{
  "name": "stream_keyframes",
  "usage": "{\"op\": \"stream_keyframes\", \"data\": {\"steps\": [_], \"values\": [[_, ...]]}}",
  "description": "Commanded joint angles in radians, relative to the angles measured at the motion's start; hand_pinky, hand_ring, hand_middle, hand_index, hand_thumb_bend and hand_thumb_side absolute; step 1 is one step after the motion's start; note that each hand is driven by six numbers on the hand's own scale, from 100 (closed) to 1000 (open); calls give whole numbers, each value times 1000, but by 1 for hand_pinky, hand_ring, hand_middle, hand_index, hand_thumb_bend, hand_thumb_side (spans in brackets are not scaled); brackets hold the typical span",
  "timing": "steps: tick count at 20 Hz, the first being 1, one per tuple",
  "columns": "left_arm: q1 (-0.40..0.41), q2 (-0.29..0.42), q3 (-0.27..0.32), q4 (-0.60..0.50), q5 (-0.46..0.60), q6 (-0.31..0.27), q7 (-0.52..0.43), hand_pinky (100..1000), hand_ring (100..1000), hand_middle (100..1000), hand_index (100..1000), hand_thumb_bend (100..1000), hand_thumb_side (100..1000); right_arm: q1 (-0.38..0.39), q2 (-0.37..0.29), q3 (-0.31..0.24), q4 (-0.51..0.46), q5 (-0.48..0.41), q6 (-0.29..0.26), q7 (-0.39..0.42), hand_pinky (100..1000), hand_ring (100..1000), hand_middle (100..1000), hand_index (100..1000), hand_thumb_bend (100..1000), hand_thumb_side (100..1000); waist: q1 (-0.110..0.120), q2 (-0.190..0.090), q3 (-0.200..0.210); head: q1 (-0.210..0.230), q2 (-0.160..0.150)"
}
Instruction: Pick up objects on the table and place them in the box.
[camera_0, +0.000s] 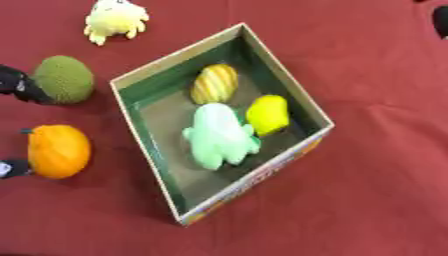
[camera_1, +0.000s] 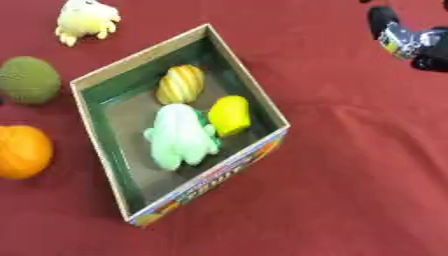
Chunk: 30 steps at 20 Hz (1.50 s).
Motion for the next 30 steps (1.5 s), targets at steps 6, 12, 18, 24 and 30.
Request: {"op": "stream_keyframes", "data": {"steps": [6, 12, 18, 24, 30], "values": [[-59, -36, -60, -3, -98, 85, -70, 847, 817, 794, 867, 489, 299, -21, 4, -15, -15, -18, 1, -11, 866, 831, 722, 818, 100, 764, -4, -14, -14, 12, -19], [-84, -68, -93, 46, -220, 69, -98, 846, 820, 801, 863, 500, 193, -19, 16, -19, -15, -28, 3, -19, 864, 825, 715, 816, 100, 776, -5, -8, -20, 17, -21], [-80, -79, -99, 82, -300, 35, -150, 848, 823, 806, 867, 527, 100, -16, 24, -23, -15, -39, 8, -25, 860, 820, 709, 814, 100, 788, -5, -2, -18, 20, -24], [-81, -83, -95, 89, -351, 24, -194, 831, 803, 784, 829, 469, 100, -14, 31, -23, -15, -50, 14, -31, 858, 815, 701, 813, 100, 805, -4, 1, -16, 22, -27], [-82, -93, -87, 89, -375, 43, -101, 748, 692, 651, 692, 171, 100, -10, 41, -28, -15, -61, 19, -36, 858, 800, 699, 815, 100, 812, -2, 2, -16, 20, -25]]}}
